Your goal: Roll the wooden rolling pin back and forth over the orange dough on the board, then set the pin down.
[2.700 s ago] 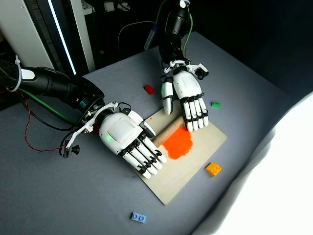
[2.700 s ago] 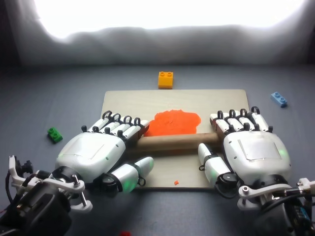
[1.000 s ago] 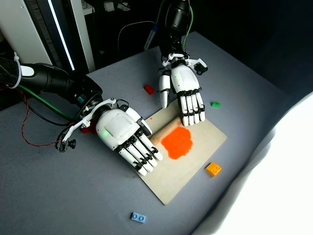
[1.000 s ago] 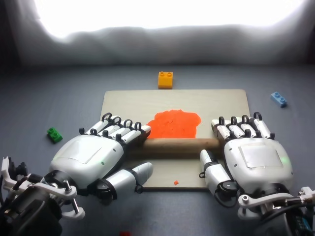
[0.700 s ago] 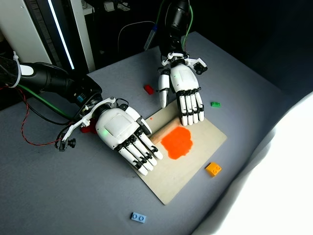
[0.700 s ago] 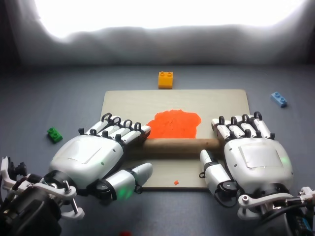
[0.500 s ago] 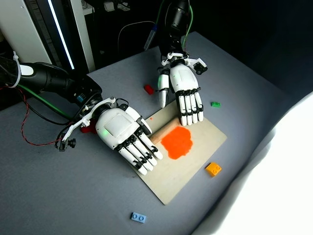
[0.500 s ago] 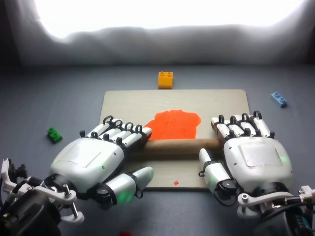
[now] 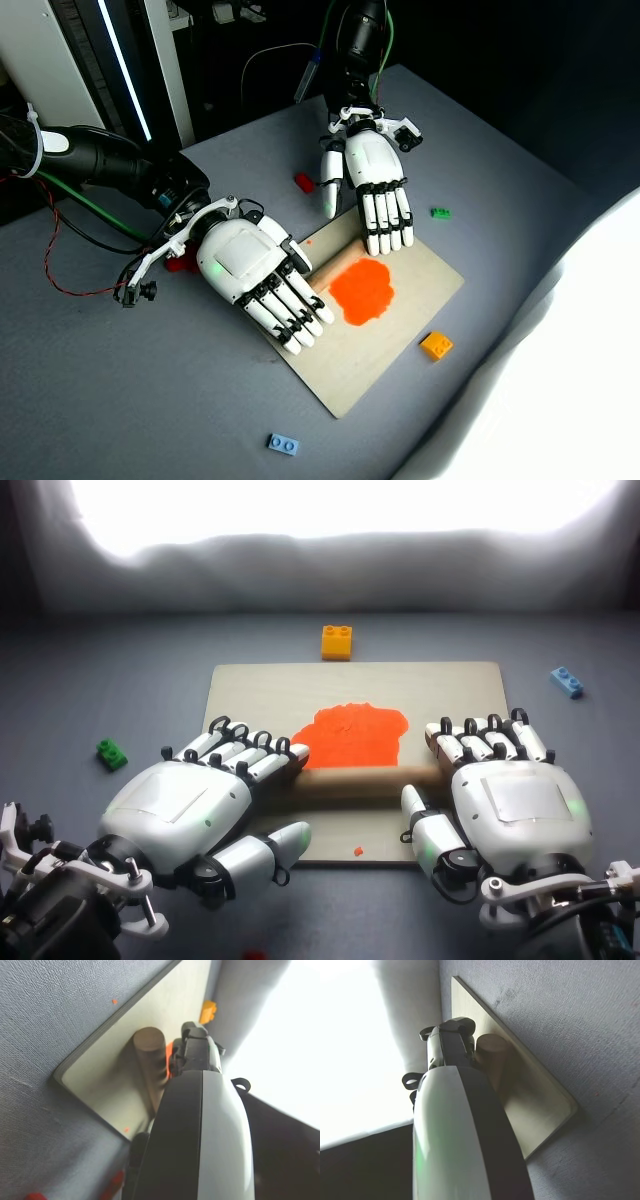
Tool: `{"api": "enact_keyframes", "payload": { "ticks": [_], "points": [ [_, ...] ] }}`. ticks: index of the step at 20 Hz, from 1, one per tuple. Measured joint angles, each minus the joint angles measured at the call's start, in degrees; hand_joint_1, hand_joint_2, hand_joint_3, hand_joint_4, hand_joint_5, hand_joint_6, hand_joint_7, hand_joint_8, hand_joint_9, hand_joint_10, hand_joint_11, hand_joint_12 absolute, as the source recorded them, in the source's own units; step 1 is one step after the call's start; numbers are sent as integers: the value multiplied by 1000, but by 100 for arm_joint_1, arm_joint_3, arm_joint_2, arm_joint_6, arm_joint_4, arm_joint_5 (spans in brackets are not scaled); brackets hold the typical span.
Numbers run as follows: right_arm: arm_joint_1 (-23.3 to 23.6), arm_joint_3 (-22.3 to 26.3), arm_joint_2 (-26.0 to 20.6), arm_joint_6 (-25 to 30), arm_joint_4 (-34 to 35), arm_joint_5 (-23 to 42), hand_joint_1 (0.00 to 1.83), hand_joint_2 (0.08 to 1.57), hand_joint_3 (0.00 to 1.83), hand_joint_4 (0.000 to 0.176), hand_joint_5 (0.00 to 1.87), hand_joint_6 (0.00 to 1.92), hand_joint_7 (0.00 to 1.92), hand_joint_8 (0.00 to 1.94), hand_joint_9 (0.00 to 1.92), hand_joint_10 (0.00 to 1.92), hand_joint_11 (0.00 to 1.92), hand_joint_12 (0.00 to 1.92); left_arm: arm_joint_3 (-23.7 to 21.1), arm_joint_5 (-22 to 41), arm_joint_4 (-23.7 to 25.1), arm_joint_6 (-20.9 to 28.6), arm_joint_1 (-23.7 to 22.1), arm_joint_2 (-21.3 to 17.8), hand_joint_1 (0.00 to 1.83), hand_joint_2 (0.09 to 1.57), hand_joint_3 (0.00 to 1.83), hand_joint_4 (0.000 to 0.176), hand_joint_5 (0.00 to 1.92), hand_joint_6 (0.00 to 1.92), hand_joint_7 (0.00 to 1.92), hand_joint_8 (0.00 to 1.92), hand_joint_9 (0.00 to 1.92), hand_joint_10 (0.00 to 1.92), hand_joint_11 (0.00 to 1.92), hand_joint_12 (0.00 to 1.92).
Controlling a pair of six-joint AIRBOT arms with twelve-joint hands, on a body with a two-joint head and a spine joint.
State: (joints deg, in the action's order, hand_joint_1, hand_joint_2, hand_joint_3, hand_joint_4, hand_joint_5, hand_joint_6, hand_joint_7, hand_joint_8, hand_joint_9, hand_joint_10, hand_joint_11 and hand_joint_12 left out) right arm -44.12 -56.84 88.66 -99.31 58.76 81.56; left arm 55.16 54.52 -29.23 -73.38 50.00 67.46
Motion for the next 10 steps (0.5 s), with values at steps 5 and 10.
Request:
{"api": "enact_keyframes", "payload": {
  "ticks": [5,10],
  "points": [
    [0,9,0,-2,0,4,0,1571,88,0,331,7,383,3,288,10,0,570,9,-4,-9,0,-13,0,0,1538,1,0,224,3,233,0,160,1,0,216],
    [0,9,0,-2,-2,4,0,1571,80,0,344,10,399,4,296,9,0,612,20,-4,9,0,-15,0,0,1539,0,0,216,2,237,6,163,5,0,189]
  ]
}}
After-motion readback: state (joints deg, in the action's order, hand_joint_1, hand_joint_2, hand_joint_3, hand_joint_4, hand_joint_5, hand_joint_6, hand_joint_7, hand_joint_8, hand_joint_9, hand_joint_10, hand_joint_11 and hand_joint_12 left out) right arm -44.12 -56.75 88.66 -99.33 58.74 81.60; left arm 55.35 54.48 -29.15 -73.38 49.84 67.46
